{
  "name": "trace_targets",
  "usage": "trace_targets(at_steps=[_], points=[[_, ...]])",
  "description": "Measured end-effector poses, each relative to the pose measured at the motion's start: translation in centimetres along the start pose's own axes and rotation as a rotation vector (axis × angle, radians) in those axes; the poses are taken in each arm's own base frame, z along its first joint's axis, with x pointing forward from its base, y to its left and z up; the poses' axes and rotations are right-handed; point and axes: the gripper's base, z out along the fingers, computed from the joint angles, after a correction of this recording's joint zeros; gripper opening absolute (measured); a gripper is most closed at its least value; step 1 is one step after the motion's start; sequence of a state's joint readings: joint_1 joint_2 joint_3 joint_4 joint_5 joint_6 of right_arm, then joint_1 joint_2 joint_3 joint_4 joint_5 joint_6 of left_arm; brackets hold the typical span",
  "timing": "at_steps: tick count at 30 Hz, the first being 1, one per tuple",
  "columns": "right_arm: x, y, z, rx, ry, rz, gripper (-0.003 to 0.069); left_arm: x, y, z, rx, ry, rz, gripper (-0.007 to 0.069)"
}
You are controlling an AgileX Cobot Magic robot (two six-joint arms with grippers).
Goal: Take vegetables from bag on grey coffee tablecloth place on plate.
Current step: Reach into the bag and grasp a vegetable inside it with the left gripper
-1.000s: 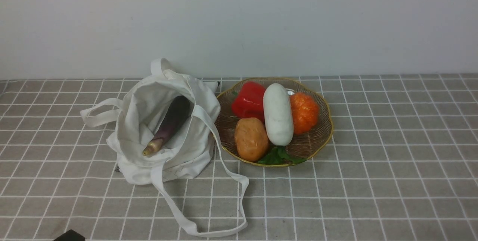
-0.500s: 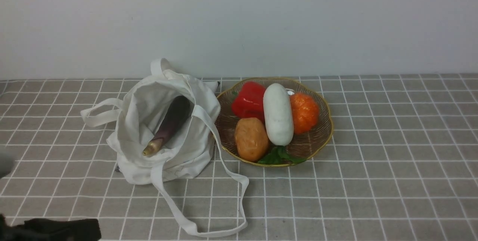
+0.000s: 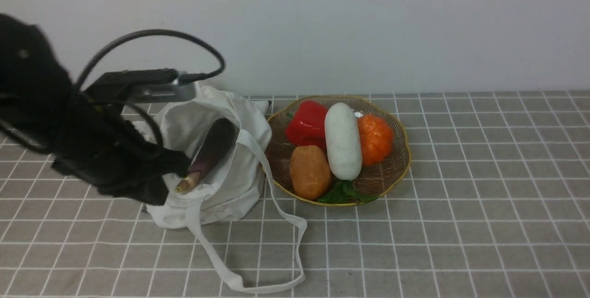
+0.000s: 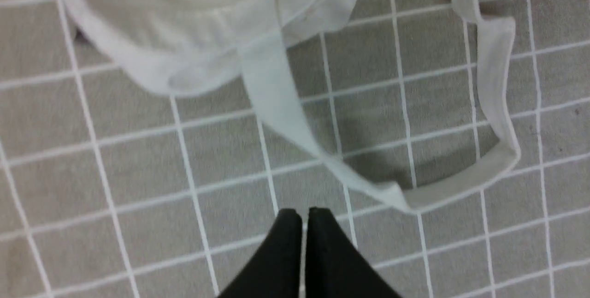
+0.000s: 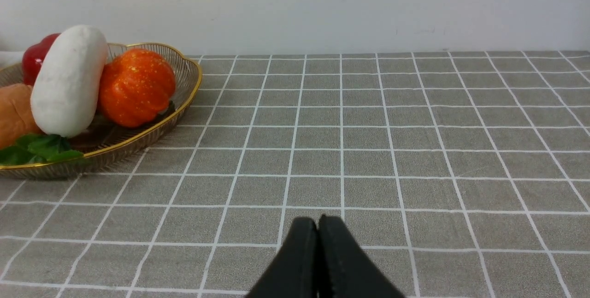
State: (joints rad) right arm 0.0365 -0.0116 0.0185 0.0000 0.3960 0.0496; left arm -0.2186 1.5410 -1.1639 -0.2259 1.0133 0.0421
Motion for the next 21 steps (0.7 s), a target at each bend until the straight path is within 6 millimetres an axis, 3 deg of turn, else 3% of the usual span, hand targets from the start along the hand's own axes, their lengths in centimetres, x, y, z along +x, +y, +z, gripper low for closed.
trace_targets(at_steps=[5,9,16,21], points=[[0.0,0.0,0.0,0.000,0.000,0.000,-0.0015,-4.4,-0.8,3.9,-0.081,0.041,0.053,0.0054],[0.0,0.0,0.0,0.000,0.000,0.000,-0.0015,-6.5,-0.7,6.0,-0.139,0.035,0.074,0.0128],[0.0,0.0,0.0,0.000,0.000,0.000,-0.0015,-8.1,-0.1,7.9,-0.189,-0.041,0.096,0.0322],[0.0,0.0,0.0,0.000,0.000,0.000,-0.0015,-8.6,0.1,9.4,-0.191,-0.062,0.103,0.0398]])
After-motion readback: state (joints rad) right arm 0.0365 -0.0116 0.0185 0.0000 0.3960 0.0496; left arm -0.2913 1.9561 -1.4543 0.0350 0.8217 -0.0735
